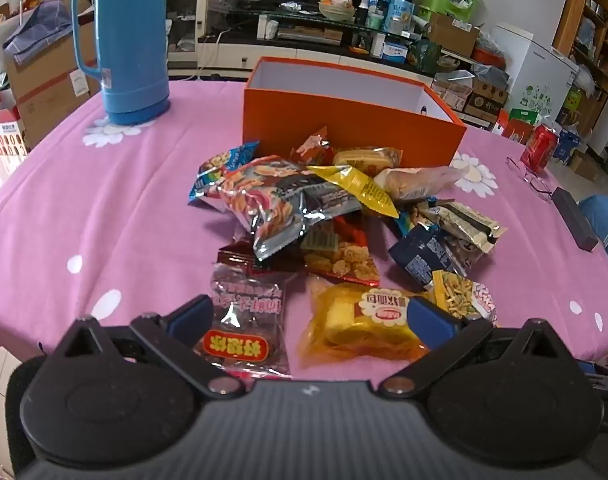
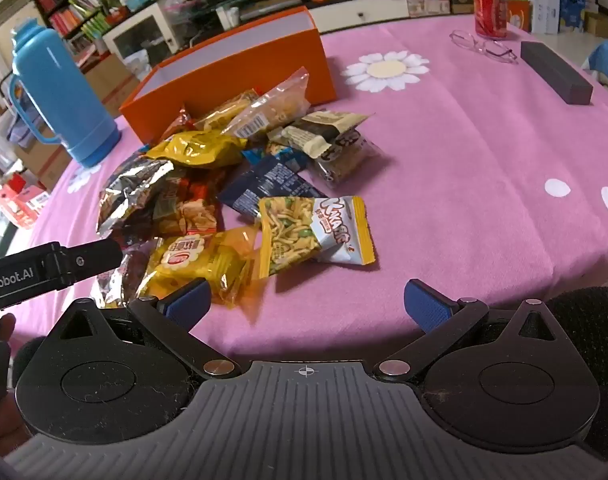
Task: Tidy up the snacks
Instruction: 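Grasp the red-labelled chocolate candy bag with the left gripper while the right gripper approaches the snacks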
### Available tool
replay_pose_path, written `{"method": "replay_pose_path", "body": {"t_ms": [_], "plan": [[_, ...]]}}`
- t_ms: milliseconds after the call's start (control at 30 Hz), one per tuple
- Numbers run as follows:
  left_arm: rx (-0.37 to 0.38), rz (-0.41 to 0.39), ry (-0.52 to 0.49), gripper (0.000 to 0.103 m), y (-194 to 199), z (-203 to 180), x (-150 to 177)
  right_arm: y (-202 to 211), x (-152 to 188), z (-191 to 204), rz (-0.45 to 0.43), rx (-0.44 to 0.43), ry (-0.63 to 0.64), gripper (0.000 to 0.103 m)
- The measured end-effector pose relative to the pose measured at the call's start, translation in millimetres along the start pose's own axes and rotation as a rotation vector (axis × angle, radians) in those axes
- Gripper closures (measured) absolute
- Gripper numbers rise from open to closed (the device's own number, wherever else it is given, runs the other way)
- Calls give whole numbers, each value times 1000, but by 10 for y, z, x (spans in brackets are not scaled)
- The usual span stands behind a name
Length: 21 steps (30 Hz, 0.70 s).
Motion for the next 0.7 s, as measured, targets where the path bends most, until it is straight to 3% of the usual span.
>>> {"method": "replay_pose_path", "body": {"t_ms": [400, 700], "plan": [[-9, 10, -2, 1, -25, 45, 15, -30, 1, 3, 10, -2, -2, 19], [15, 11, 28, 1, 102, 455, 79, -92, -24, -69, -39, -1, -4, 19]]}}
Point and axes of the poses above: each gripper's, at about its wrist camera, not at the fingertips, and y roughly against the way its jaws point, z to its left, x to its underside, the point moved 3 cm from there along -y, roughly the way its jaws point, and after that the axes turned 15 degrees about x, right-handed, at the moved point
